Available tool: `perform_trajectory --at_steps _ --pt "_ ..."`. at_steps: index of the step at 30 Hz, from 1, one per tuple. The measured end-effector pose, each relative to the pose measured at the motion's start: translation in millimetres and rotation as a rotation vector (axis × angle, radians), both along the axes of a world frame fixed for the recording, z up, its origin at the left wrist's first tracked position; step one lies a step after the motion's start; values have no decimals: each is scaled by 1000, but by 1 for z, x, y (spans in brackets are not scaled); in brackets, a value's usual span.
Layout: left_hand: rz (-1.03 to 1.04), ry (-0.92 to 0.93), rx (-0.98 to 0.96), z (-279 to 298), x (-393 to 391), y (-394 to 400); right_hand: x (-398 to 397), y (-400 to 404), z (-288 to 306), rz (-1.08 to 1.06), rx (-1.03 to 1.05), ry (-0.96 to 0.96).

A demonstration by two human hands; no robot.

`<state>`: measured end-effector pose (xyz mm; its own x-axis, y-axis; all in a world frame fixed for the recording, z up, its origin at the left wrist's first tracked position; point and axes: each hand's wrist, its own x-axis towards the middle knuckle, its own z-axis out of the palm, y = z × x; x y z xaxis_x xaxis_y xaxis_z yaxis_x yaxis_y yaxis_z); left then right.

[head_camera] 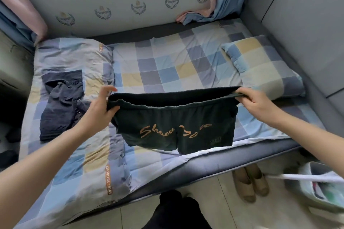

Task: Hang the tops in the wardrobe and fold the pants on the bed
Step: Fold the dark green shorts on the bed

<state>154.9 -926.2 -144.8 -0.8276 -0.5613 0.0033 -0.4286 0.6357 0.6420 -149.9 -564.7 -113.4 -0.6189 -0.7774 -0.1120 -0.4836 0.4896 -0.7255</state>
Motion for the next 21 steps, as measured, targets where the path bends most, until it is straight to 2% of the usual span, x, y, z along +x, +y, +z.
perform_trajectory --at_steps 3,5,7,10,14,21 --pt "-30 -36 345 -18 -3 -10 2 -5 -10 -92 -2 -337" --pt "-91 -148 432 -31 -1 -18 1 -9 -18 -96 25 -377" --pt "-137 -294 406 -43 4 -18 1 -10 -26 -32 97 -346" --pt "-177 -396 261 -57 9 -12 -2 -7 -39 32 255 -284" --pt "-235 -605 355 -60 7 -10 -17 -6 -43 81 415 -284" --pt "-214 -692 404 -62 -29 -22 -71 -31 -32 126 542 -434"
